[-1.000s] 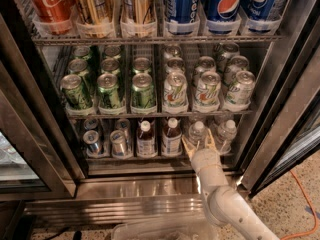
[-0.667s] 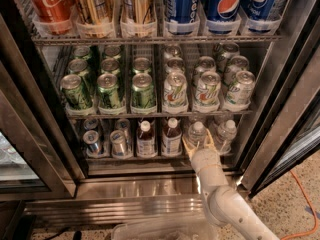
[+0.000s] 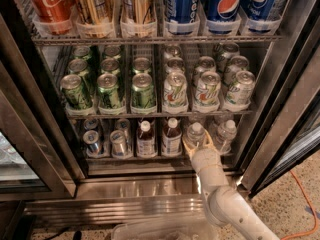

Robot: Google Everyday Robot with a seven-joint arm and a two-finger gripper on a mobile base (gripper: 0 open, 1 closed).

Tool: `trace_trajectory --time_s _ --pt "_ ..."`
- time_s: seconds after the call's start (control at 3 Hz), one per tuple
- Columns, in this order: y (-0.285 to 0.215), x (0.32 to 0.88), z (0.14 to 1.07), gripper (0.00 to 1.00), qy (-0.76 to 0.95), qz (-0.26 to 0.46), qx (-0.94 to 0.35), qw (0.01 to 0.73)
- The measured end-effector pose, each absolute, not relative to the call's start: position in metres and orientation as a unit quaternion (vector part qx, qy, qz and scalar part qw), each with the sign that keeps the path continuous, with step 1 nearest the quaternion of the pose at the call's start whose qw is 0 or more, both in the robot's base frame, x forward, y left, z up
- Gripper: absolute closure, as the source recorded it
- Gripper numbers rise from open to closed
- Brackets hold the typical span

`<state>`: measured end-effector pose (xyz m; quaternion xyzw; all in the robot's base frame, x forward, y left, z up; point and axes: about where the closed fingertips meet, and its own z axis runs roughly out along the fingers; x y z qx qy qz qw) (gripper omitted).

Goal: Pick water bottle from bottom shelf of fridge

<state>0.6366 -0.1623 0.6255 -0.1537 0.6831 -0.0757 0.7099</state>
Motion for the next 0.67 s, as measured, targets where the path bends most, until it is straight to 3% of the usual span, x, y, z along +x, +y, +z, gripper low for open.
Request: trace_trajectory --time_s 0.67 --pt "-0.152 0.628 0.654 1.00 0.669 -0.063 -0.165 0.722"
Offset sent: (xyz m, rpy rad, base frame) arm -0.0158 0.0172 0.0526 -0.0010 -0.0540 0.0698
